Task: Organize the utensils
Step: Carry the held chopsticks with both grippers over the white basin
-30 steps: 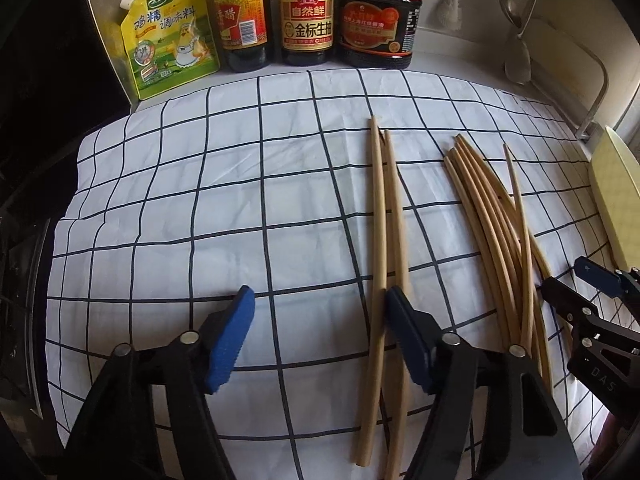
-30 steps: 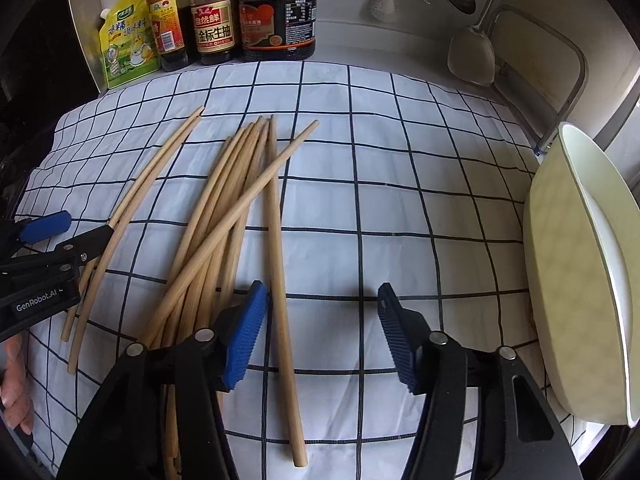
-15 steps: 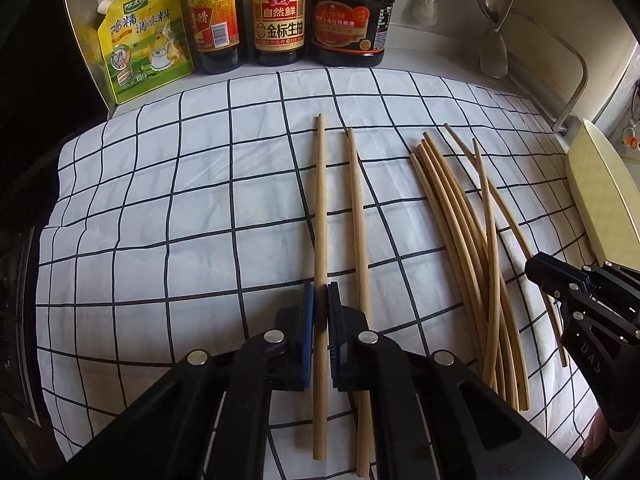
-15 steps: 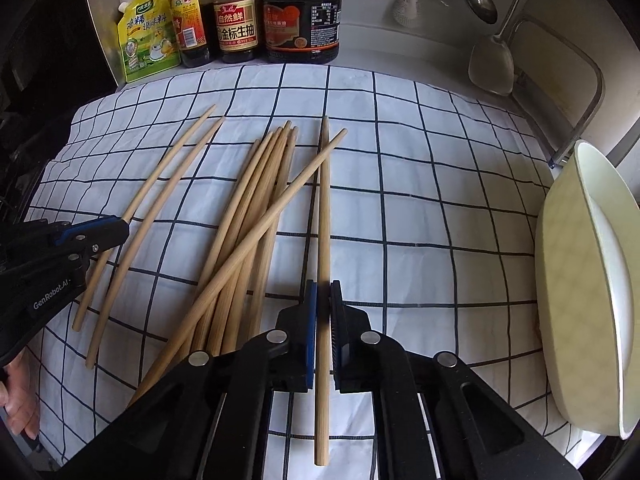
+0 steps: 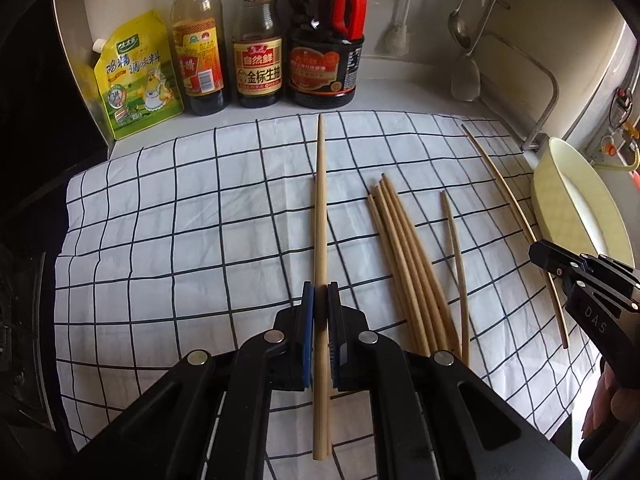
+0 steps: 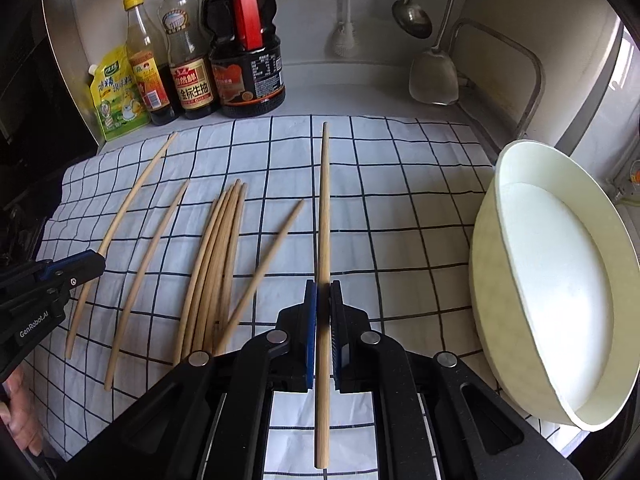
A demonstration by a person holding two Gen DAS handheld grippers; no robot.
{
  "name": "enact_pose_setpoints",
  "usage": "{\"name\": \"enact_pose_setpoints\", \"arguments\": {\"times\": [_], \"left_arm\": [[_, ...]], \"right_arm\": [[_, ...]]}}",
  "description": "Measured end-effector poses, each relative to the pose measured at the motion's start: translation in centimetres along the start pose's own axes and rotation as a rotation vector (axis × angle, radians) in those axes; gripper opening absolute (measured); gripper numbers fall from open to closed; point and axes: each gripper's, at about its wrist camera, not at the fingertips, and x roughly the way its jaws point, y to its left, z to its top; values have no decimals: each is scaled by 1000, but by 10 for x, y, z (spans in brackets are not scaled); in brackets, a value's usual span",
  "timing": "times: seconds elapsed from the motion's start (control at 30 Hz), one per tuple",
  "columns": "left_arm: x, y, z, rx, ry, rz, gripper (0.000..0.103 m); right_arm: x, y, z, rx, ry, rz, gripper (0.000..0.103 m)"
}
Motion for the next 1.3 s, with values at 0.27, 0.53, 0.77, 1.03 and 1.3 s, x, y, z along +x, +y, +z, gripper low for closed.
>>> {"name": "enact_pose_setpoints", "arguments": {"times": [0.27, 0.53, 0.77, 1.03, 1.3], "left_arm": [[-23, -63, 21, 67, -29, -95, 7], [-31, -150, 40, 182, -37, -210, 7], [-25, -226, 59, 274, -20, -302, 7], [6, -305, 82, 368, 38, -360, 7], [48, -344, 82, 441, 125, -325, 7]], "right_arm": [[-39, -44, -8, 65, -26, 15, 6], [-76, -120, -26, 173, -49, -34, 6], [-89, -192, -32, 297, -68, -82, 6], [-77, -250, -30, 392, -64, -91, 6], [-50, -281, -28, 437, -12, -79, 6]]}}
